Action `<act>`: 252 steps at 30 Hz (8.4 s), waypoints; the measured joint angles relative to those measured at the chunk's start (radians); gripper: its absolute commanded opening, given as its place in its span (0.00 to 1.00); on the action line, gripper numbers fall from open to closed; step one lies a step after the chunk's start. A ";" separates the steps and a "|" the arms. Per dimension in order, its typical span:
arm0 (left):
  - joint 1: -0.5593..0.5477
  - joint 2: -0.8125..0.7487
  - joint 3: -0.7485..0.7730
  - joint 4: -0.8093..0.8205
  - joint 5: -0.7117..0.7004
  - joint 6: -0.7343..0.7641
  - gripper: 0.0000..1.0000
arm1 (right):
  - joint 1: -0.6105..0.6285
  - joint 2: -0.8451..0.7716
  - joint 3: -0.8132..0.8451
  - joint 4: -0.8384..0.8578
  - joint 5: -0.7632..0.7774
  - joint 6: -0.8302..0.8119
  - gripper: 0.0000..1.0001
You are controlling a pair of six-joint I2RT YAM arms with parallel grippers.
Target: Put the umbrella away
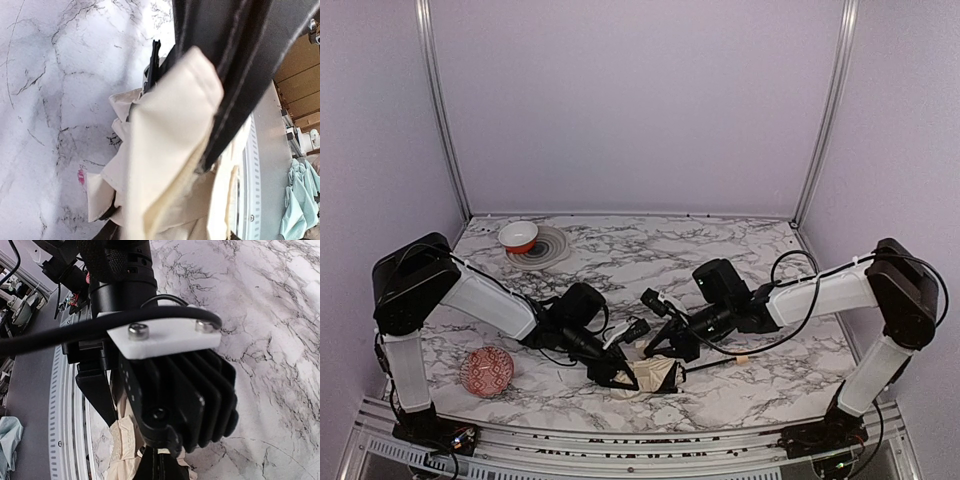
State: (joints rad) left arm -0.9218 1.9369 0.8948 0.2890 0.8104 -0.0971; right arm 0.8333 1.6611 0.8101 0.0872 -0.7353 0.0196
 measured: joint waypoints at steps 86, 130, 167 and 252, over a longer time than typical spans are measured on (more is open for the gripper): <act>0.119 0.129 0.260 -0.353 0.071 0.144 0.00 | 0.533 -0.235 -0.194 -0.233 0.615 -0.960 0.13; 0.029 -0.752 -0.198 -0.381 -0.867 0.208 0.99 | 0.071 0.136 0.614 -0.600 0.268 -0.936 0.77; 0.029 -0.689 -0.277 -0.344 -0.826 0.061 0.99 | -0.026 0.409 0.710 -0.626 0.258 -0.836 0.51; 0.090 -1.081 -0.444 -0.355 -1.283 -0.046 0.99 | -0.029 -0.130 0.249 0.193 0.457 -0.330 0.30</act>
State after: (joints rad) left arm -0.8322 0.8558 0.4511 -0.0662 -0.4721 -0.1432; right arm 0.8040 1.5314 1.0595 0.2798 -0.2787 -0.3107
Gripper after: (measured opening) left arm 0.993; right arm 0.449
